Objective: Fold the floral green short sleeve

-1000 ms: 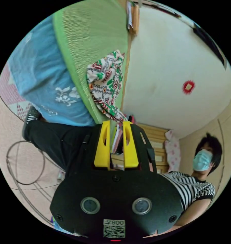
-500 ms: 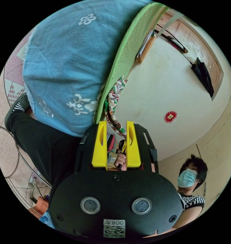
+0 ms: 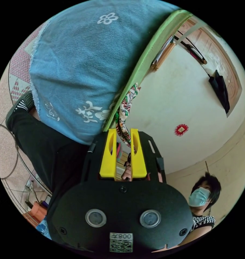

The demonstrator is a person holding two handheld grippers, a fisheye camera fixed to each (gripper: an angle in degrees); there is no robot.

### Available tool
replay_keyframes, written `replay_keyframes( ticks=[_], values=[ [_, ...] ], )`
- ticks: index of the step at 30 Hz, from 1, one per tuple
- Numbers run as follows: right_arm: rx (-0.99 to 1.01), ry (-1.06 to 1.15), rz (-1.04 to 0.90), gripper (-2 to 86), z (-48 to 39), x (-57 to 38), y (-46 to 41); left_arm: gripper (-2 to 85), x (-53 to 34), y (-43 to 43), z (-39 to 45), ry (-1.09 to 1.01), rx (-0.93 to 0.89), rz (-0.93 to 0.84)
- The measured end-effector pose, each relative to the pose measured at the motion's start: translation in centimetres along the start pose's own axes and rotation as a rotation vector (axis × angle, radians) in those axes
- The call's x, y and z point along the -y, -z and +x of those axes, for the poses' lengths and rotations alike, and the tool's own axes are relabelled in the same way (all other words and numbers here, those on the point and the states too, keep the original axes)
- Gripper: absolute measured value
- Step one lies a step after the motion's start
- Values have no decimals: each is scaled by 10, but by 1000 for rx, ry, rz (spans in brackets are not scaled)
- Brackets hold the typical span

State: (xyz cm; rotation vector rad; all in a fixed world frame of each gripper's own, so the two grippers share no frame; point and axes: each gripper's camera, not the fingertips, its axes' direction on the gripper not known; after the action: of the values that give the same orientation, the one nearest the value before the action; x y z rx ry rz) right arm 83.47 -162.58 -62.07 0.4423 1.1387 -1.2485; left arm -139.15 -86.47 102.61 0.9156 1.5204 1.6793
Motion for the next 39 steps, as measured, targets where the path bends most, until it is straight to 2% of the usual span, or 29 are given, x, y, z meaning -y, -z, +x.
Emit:
replay_keyframes(
  ticks=[5, 16, 23, 30, 39],
  values=[
    [-32, -23, 13, 7, -23, -38, -3, 24, -5, -1, -2, -23, -22, 9],
    [-29, -82, 82, 7, -74, -161, 13, 13, -51, -20, 1, -104, 3, -84],
    [-24, -43, 97, 7, -124, -235, 32, 14, -103, -44, 3, -176, -47, -123],
    [-6, 38, 140, 7, -186, -320, 77, 17, -158, -86, 8, -267, -68, -183],
    [70, 150, 275, 8, -254, -452, 170, 18, -247, -182, 15, -378, -84, -332]
  ],
)
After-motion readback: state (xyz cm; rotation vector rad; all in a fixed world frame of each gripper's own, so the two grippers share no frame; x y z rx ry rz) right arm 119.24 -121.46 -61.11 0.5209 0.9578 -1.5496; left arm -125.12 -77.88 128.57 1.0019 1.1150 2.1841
